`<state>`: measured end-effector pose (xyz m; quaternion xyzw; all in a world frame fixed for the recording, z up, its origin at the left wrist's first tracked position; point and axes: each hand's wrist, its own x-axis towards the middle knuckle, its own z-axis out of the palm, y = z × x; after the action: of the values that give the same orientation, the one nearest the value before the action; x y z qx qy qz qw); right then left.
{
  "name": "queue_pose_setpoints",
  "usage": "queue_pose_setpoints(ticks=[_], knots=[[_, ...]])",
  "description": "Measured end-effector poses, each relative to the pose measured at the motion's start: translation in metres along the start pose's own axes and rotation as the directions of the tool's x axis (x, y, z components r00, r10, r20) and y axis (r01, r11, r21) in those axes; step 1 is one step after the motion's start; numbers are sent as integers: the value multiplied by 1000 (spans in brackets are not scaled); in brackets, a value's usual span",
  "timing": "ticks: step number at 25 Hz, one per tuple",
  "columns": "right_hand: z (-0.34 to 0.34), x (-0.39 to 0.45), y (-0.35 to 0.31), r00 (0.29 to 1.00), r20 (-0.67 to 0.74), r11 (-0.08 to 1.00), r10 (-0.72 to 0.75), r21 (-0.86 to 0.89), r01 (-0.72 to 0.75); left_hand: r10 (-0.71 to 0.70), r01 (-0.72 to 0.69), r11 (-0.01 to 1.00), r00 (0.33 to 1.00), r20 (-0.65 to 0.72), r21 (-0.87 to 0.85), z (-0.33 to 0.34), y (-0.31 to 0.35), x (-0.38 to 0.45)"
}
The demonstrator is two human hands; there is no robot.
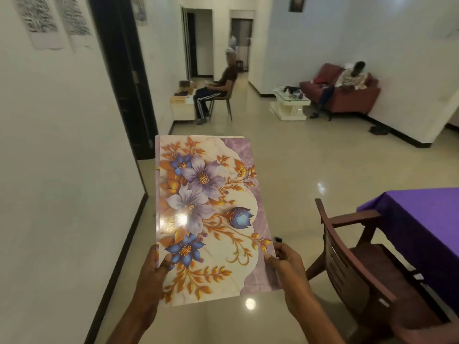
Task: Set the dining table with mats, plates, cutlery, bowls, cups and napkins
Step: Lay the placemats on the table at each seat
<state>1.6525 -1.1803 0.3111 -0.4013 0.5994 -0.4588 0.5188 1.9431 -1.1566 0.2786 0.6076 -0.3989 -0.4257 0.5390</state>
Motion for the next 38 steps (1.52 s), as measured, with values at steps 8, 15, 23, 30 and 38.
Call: queue_pose_setpoints(ticks=[8,15,23,30,38], knots=[[70,165,-44,952,-306,989,2,141,44,15,-18,1000,953,302,6,44,22,260],[43,368,-60,849,-528,962,32,247,118,9,-38,998,890,456,55,192,35,464],[-27,512,-104,698,-711,942,86,286,176,3,-72,994,786,618,85,371,66,609],[-139,636,-126,313,-923,916,225,310,256,-15,-136,986,485,875,92,632,75,721],[-230,691,-105,-178,-868,864,463,398,307,-114,-204,971,71,991,126,873,75,736]])
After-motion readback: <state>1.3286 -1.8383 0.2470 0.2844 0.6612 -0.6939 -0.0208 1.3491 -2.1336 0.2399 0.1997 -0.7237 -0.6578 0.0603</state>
